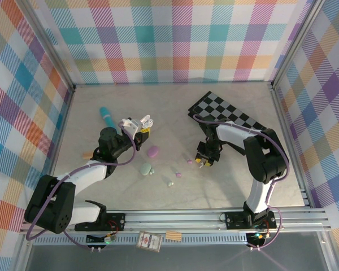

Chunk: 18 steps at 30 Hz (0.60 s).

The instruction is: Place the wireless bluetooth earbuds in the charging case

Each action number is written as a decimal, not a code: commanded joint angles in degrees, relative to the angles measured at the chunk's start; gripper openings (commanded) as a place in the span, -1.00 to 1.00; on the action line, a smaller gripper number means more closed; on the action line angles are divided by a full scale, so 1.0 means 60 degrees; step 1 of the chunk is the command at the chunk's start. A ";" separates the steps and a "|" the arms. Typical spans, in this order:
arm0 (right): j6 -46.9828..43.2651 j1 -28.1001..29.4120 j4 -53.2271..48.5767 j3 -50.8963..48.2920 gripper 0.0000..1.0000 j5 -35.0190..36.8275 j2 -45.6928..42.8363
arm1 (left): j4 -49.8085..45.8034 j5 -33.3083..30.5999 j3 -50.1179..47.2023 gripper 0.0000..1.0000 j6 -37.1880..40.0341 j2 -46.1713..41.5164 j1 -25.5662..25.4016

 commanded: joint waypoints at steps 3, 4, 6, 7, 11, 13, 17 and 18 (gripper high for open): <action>-0.0091 -0.0106 -0.0118 0.0008 -0.35 0.0162 0.0201 | 0.0168 0.0207 0.0169 -0.97 0.0145 0.0037 0.0110; -0.0106 -0.0107 -0.0119 0.0008 -0.36 0.0192 0.0219 | 0.0167 0.0214 0.0186 -0.97 0.0143 0.0040 0.0109; -0.0106 -0.0103 -0.0121 -0.0007 -0.36 0.0236 0.0238 | 0.0203 0.0235 0.0198 -0.97 0.0133 0.0067 0.0107; -0.0105 -0.0103 -0.0126 -0.0013 -0.36 0.0269 0.0248 | 0.0189 0.0256 0.0206 -0.97 0.0141 0.0084 0.0108; -0.0044 -0.0136 -0.0140 -0.0049 -0.35 0.0365 0.0193 | 0.0195 0.0260 0.0213 -0.97 0.0138 0.0088 0.0107; 0.0009 -0.0147 -0.0119 -0.0105 -0.38 0.0412 0.0159 | 0.0205 0.0258 0.0227 -0.97 0.0131 0.0091 0.0107; 0.0099 -0.0161 0.0041 -0.0277 -0.54 0.0359 0.0116 | 0.0232 0.0290 0.0256 -0.97 0.0140 0.0130 0.0111; 0.0110 -0.0164 0.0060 -0.0285 -0.56 0.0355 0.0117 | 0.0247 0.0307 0.0275 -0.97 0.0128 0.0141 0.0105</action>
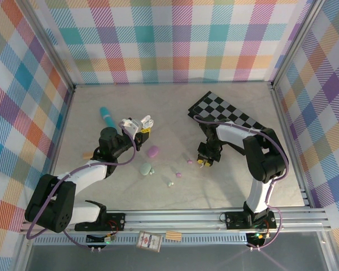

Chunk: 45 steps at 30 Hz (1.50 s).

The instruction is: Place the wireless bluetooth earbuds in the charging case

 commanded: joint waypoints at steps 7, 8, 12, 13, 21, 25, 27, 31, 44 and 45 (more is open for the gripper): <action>-0.0147 -0.0034 0.0610 -0.0507 -0.55 0.0647 -0.0805 | 0.0244 0.0393 0.0291 -0.97 0.0033 0.0122 0.0107; -0.0310 0.0009 0.0735 -0.0579 -0.55 0.0846 -0.1063 | 0.0236 0.0422 0.0290 -0.97 0.0012 0.0118 0.0107; -0.1000 0.0189 0.1531 -0.0943 -0.57 0.1653 -0.2144 | 0.0122 0.0640 0.0356 -0.96 -0.0197 0.0221 0.0041; -0.1170 0.0236 0.1820 -0.1061 -0.58 0.1775 -0.2474 | 0.0073 0.0701 0.0377 -0.96 -0.0243 0.0239 -0.0015; -0.3007 0.0853 0.3757 -0.1340 -0.60 0.2783 -0.4629 | -0.0259 0.1007 0.0752 -0.96 -0.0768 0.0538 -0.0908; -0.3932 0.1157 0.4822 -0.1260 -0.59 0.2609 -0.5253 | -0.0353 0.1038 0.1202 -0.96 -0.1116 0.0934 -0.1624; -0.4349 0.1330 0.5266 -0.1174 -0.59 0.2461 -0.5460 | -0.0338 0.1029 0.1438 -0.96 -0.1399 0.1076 -0.1905; -0.5049 0.1557 0.6310 -0.1149 -0.58 0.1861 -0.5875 | -0.0365 0.1042 0.1835 -0.96 -0.2198 0.1239 -0.2227; -0.6658 0.1953 0.8341 -0.1456 -0.59 -0.0345 -0.6358 | -0.0999 0.2309 0.2550 -0.96 -0.3307 0.1225 -0.2417; -0.6749 0.1960 0.8369 -0.1446 -0.59 -0.0492 -0.6344 | -0.0981 0.2450 0.2549 -0.96 -0.3278 0.1221 -0.2427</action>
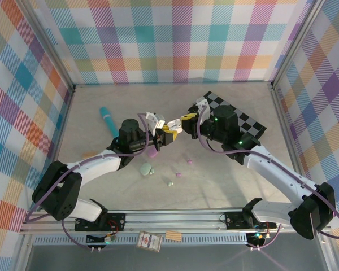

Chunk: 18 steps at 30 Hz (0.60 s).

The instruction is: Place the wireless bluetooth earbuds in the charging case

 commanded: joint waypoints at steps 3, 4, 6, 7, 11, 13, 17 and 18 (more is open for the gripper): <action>-0.0879 0.0094 0.0856 -0.0169 -0.58 -0.1182 -0.0096 | 0.0176 0.1221 0.0285 -0.96 -0.0246 -0.0004 -0.0056; -0.1009 0.0087 0.0924 -0.0218 -0.58 -0.1366 -0.0079 | 0.0290 0.1371 0.0278 -0.95 -0.0304 -0.0004 -0.0056; -0.1207 0.0113 0.1022 -0.0300 -0.57 -0.1521 -0.0065 | 0.0533 0.1604 0.0291 -0.96 -0.0469 0.0007 -0.0056; -0.1324 0.0112 0.1091 -0.0364 -0.56 -0.1589 -0.0066 | 0.0690 0.1674 0.0298 -0.96 -0.0582 0.0010 -0.0056; -0.1749 0.0111 0.1409 -0.0613 -0.56 -0.1796 -0.0125 | 0.1119 0.2031 0.0322 -0.96 -0.0904 0.0003 -0.0056; -0.1900 0.0113 0.1396 -0.0628 -0.56 -0.1807 -0.0116 | 0.1144 0.2121 0.0358 -0.96 -0.0967 -0.0019 -0.0056; -0.2068 0.0112 0.1466 -0.0703 -0.56 -0.1926 -0.0092 | 0.1129 0.2161 0.0386 -0.96 -0.0959 -0.0070 -0.0056; -0.2103 0.0112 0.1448 -0.0706 -0.56 -0.1935 -0.0079 | 0.1130 0.2170 0.0392 -0.96 -0.0960 -0.0089 -0.0056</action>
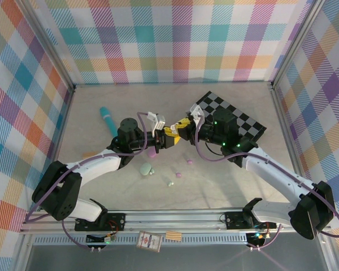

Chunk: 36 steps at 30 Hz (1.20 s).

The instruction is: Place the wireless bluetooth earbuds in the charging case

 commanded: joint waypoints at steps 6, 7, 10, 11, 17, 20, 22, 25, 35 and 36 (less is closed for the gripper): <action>-0.0407 0.0063 0.0325 -0.0105 -0.56 -0.0559 -0.0066 | 0.0612 0.0247 0.0385 -0.96 -0.0178 -0.0076 -0.0050; -0.0406 0.0068 0.0261 -0.0087 -0.56 -0.0594 -0.0066 | 0.0643 0.0227 0.0407 -0.96 -0.0184 -0.0062 -0.0041; -0.0872 0.0057 0.0024 -0.0060 -0.56 -0.0662 -0.0096 | 0.0679 0.0249 0.0470 -0.96 -0.0205 -0.0045 -0.0041; -0.0949 0.0061 -0.0060 -0.0059 -0.56 -0.0739 -0.0110 | 0.0697 0.0251 0.0484 -0.96 -0.0205 -0.0040 -0.0041; -0.1308 0.0061 -0.0548 -0.0030 -0.54 -0.0745 -0.0180 | 0.0932 0.0294 0.0507 -0.96 -0.0278 -0.0027 -0.0027; -0.1484 0.0061 -0.0821 0.0026 -0.50 -0.0891 -0.0238 | 0.0980 0.0288 0.0473 -0.96 -0.0264 -0.0023 -0.0027; -0.1591 0.0062 -0.0989 0.0090 -0.43 -0.1037 -0.0270 | 0.1058 0.0314 0.0436 -0.96 -0.0255 0.0003 -0.0027; -0.1614 0.0067 -0.1122 0.0198 -0.34 -0.0956 -0.0300 | 0.1118 0.0322 0.0421 -0.96 -0.0254 0.0026 -0.0027; -0.1230 0.0046 -0.0789 0.0263 0.11 -0.0606 -0.0920 | 0.1332 0.0266 0.0214 -0.96 -0.0034 0.0027 0.0032; -0.1157 0.0037 -0.0716 0.0248 0.16 -0.0669 -0.1003 | 0.1411 0.0219 0.0157 -0.96 0.0012 0.0053 0.0032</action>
